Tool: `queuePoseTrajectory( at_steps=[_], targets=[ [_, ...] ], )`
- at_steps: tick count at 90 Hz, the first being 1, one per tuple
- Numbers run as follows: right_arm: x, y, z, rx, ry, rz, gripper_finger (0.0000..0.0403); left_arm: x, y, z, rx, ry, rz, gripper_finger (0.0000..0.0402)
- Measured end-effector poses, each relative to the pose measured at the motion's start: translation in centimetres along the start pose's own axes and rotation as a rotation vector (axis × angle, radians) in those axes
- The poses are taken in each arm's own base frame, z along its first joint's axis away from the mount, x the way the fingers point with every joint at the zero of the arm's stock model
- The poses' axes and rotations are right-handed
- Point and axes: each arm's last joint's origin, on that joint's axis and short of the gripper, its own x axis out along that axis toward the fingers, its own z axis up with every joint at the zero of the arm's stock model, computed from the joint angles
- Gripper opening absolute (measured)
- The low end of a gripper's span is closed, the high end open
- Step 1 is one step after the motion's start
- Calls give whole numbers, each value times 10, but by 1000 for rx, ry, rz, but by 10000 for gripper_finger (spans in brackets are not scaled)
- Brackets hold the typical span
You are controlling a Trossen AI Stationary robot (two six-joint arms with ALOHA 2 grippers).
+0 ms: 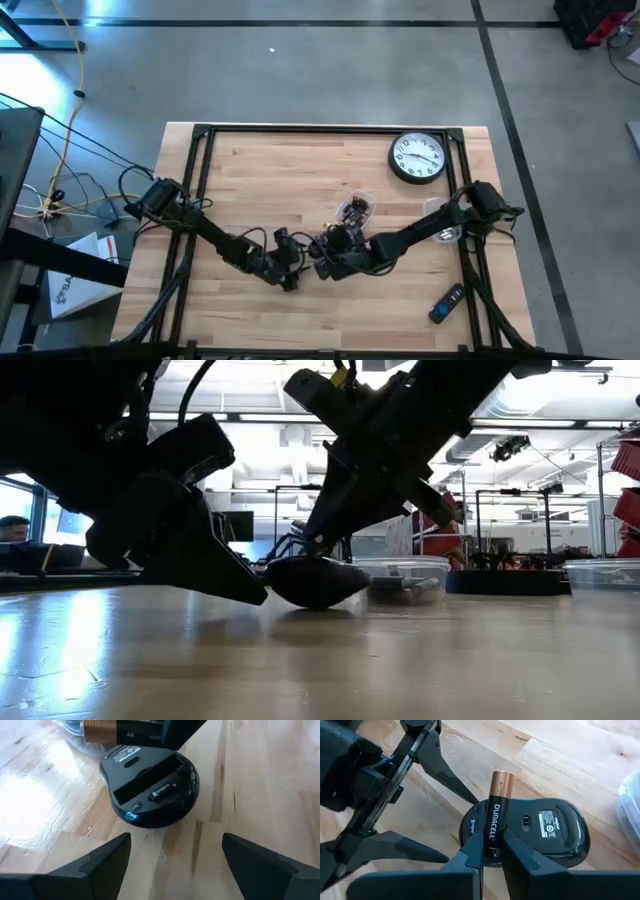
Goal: Insert battery
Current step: Insert the brown battery into the mouse's battery compartment
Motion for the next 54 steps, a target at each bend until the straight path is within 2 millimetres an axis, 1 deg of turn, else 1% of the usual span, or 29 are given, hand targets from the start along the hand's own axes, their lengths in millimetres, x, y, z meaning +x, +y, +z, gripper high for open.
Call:
queuePoseTrajectory(
  at_steps=[16,29,41,54],
  targets=[
    [7,-2,-1,-88,45,9,23,3,3,3,-28,-14,10,296],
    [7,-3,-2,-176,55,12,23,5,6,4,-43,-14,22,296],
    [6,-7,-4,-263,66,-35,23,6,8,5,-45,-13,26,296],
    [5,-7,-6,-317,74,-42,23,6,8,5,-45,-13,26,296]
  ],
)
